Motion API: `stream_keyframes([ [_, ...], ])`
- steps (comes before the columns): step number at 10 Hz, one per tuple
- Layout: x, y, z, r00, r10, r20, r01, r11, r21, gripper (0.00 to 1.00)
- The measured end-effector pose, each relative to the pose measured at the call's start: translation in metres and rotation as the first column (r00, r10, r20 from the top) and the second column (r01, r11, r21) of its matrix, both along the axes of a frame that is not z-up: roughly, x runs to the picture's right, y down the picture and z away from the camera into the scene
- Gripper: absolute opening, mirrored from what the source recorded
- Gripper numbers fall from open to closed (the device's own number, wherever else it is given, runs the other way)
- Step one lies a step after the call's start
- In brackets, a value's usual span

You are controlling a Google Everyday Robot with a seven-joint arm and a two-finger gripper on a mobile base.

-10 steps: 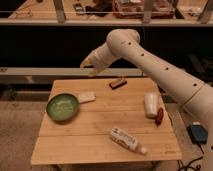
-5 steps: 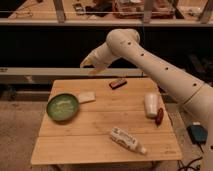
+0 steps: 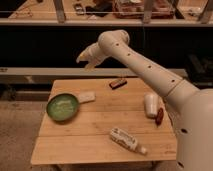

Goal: Push the ceramic bowl across the table

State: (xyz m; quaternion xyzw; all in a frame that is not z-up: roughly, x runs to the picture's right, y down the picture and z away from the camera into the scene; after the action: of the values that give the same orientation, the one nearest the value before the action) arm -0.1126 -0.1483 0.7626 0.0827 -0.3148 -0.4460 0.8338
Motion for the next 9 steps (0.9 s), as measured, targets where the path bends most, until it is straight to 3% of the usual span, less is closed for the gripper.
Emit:
stream_keyframes([
  [1,-0.012,0.002,0.015,1.000,-0.012,0.021,0.012,0.9999,0.000,0.47],
  [4,-0.028,0.007,0.037,0.998,-0.026,0.063,0.027,0.9994,-0.020,0.47],
  [6,-0.029,0.006,0.047,0.997,-0.013,0.080,0.016,0.9993,-0.035,0.59],
  [7,-0.022,0.000,0.050,0.997,0.015,0.072,-0.012,0.9992,-0.038,0.68],
  [9,0.007,-0.006,0.058,0.996,0.078,0.036,-0.075,0.9950,-0.066,0.67],
])
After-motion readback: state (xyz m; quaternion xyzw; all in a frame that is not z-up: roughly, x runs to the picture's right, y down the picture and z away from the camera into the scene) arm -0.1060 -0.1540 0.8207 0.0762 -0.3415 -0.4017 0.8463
